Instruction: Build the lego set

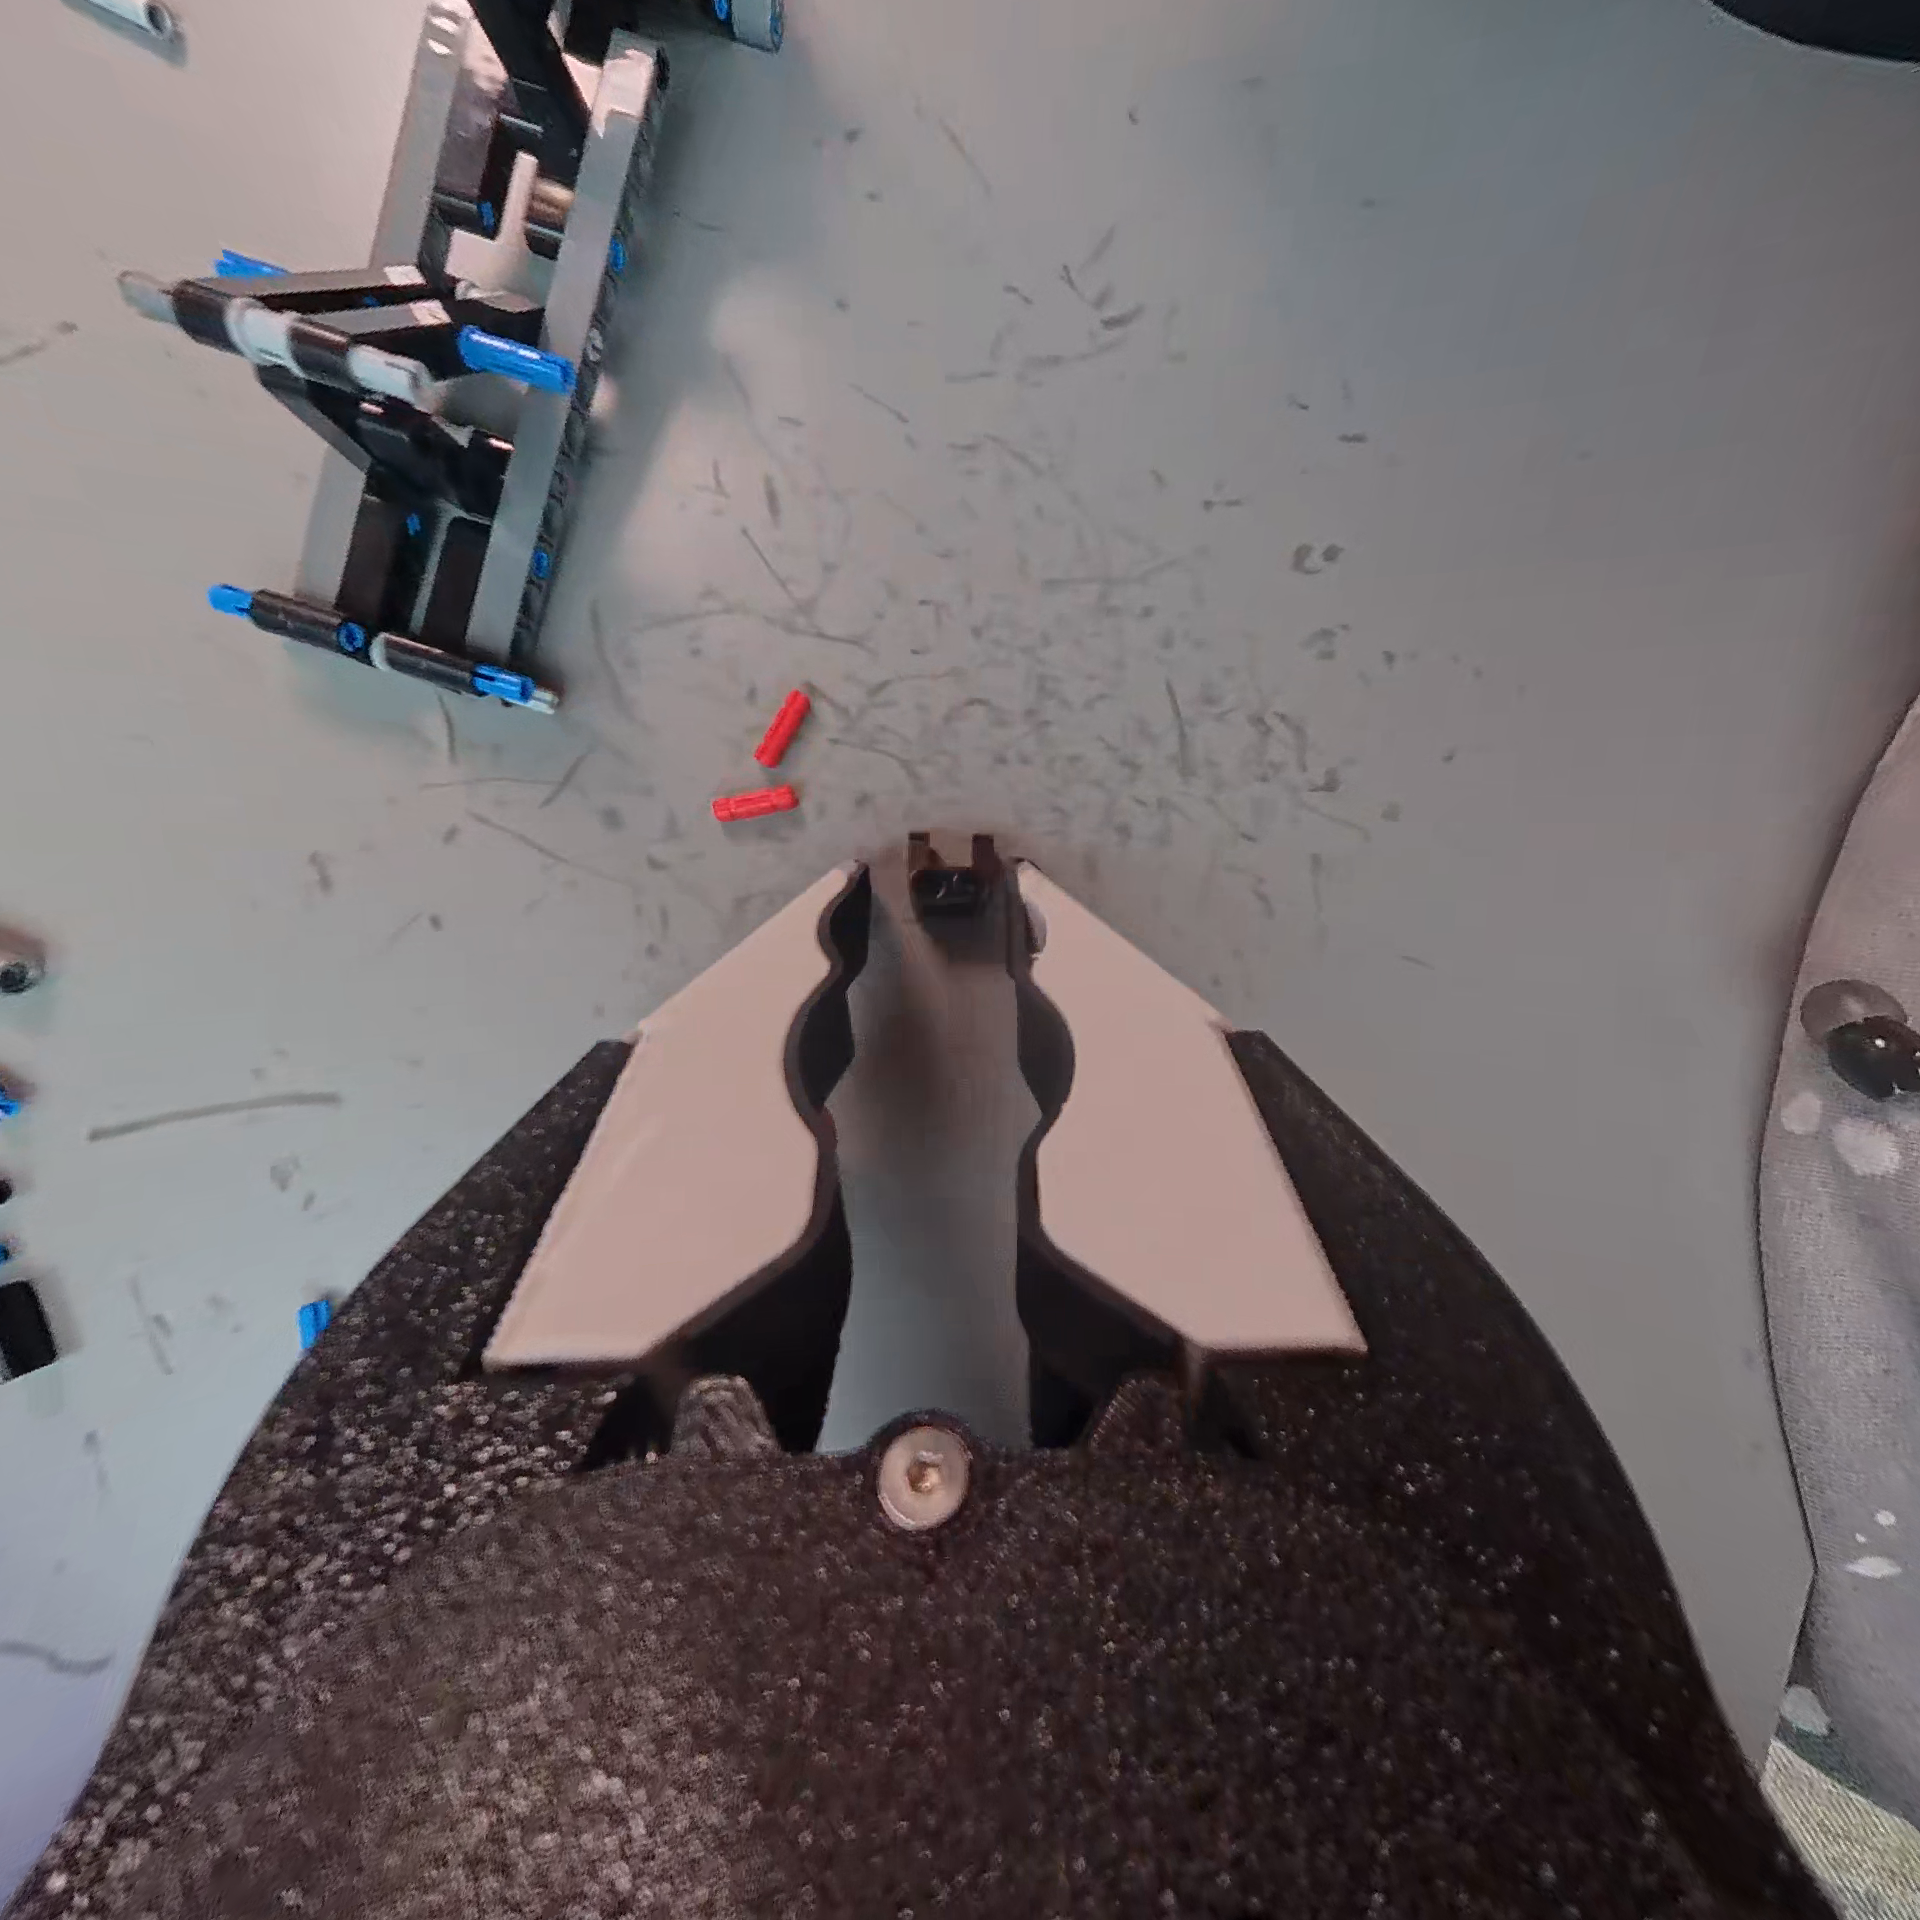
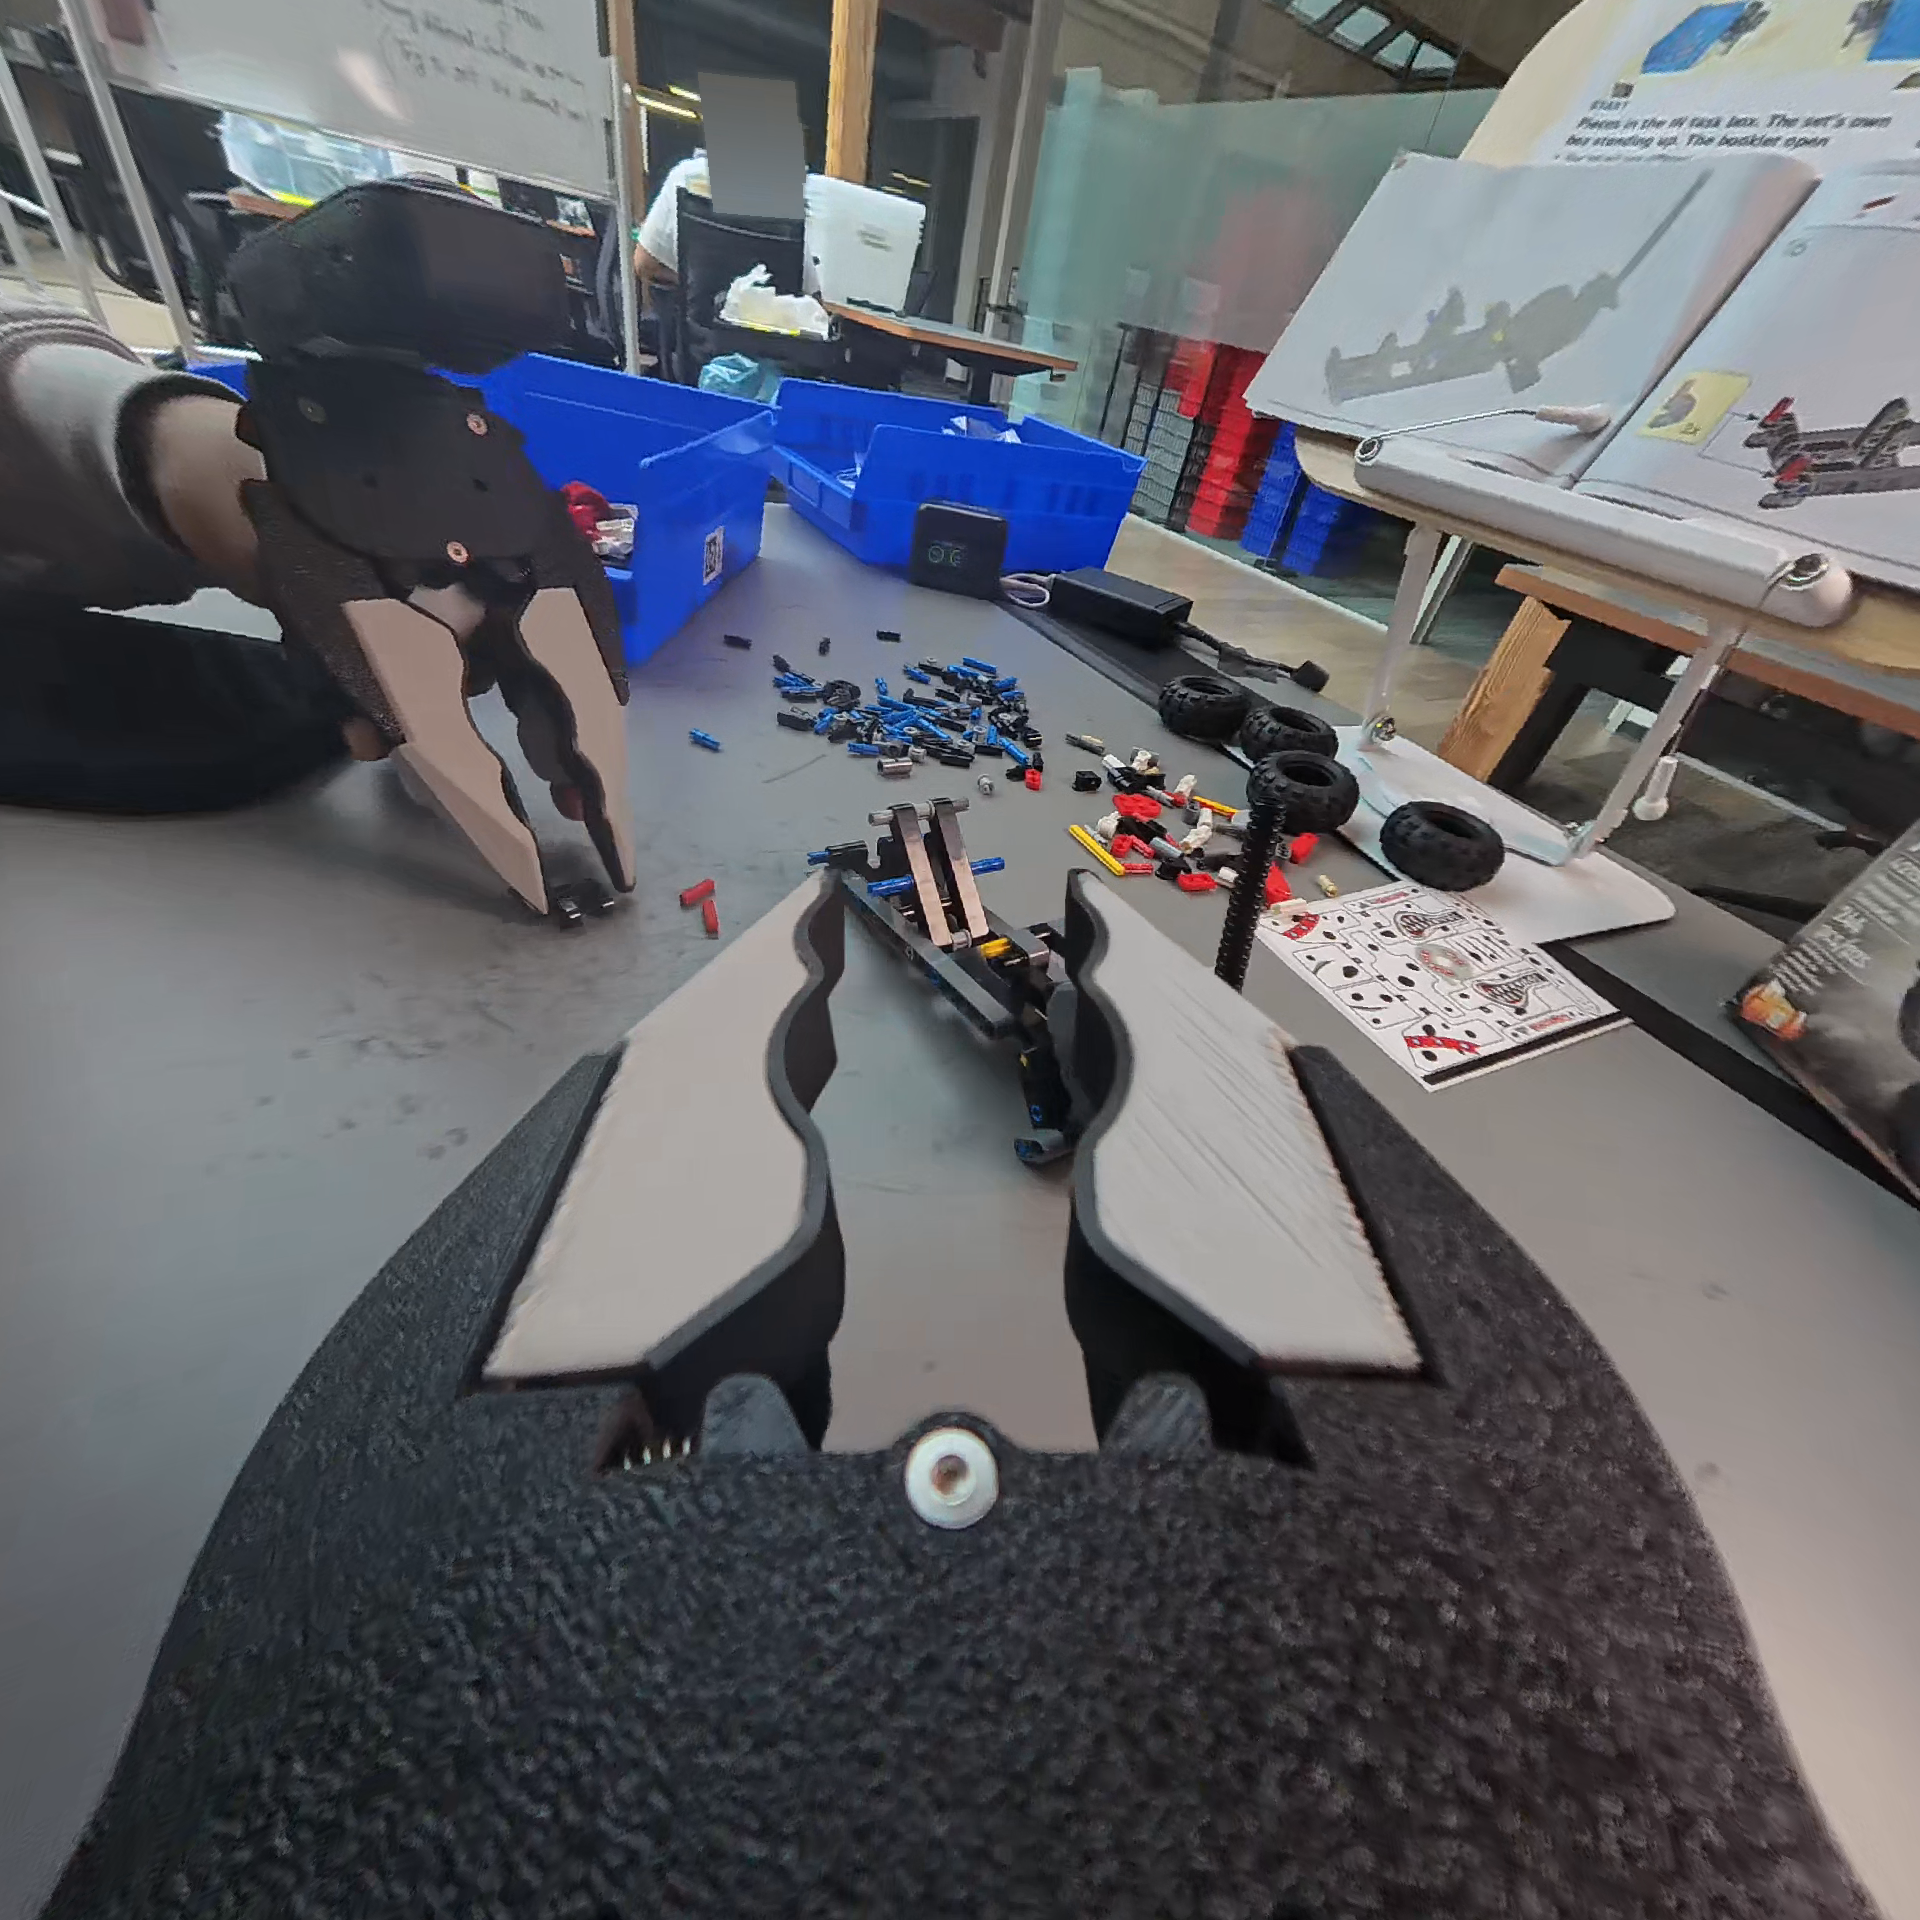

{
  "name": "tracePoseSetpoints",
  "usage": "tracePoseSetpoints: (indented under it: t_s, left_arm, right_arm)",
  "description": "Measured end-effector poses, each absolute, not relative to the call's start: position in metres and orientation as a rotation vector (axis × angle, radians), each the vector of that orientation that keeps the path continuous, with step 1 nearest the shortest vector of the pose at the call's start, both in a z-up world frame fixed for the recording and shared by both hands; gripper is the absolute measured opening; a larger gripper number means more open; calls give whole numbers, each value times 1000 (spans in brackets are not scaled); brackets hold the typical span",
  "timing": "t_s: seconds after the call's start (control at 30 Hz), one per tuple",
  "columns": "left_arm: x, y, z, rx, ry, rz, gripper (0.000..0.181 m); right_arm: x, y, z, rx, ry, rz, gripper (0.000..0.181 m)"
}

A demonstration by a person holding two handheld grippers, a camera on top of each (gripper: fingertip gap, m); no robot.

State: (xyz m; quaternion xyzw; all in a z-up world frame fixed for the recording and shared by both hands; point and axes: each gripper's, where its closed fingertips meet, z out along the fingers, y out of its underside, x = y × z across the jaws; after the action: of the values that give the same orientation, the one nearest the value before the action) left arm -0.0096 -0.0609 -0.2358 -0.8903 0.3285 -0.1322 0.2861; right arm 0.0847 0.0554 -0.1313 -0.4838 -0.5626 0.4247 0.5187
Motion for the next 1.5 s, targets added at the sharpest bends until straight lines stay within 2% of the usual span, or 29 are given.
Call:
tracePoseSetpoints:
  t_s: [0.1, 0.2, 0.37, 0.43, 0.6, 0.7, 0.8, 1.03, 1.17, 1.3, 1.4, 1.5]
  left_arm:
    - [-17, -55, -214, -2318, 807, -354, 44]
    - [-57, -49, -156, -2217, 670, -278, 49]
    - [-239, -66, -64, -2215, 290, 207, 44]
    - [-316, -89, -74, -2355, 128, 312, 46]
    - [-421, -148, -177, -2788, -53, 236, 45]
    - [-433, -162, -219, -2899, -81, 118, 43]
    - [-434, -167, -227, -2946, -59, 91, 12]
    - [-428, -214, -210, -3148, 101, 159, 12]
    - [-397, -246, -210, -3251, 291, -24, 13]
    - [-355, -252, -210, -3237, 472, -245, 17]
    - [-348, -246, -201, -3209, 479, -323, 36]
    - [-383, -212, -195, -3086, 331, -142, 29]
  right_arm:
    - [87, 60, -130, -1178, -1339, 1004, 47]
    - [92, 69, -126, -1182, -1305, 964, 48]
    - [103, 88, -115, -1193, -1227, 917, 45]
    - [105, 93, -115, -1203, -1212, 903, 43]
    - [103, 89, -119, -1200, -1235, 896, 40]
    - [101, 88, -125, -1211, -1246, 886, 39]
    - [101, 91, -130, -1233, -1247, 881, 38]
    - [99, 93, -137, -1258, -1251, 887, 35]
    - [98, 92, -139, -1258, -1261, 887, 34]
    - [97, 91, -139, -1258, -1263, 886, 33]
    - [97, 90, -140, -1259, -1267, 886, 32]
    - [97, 90, -141, -1260, -1269, 881, 32]
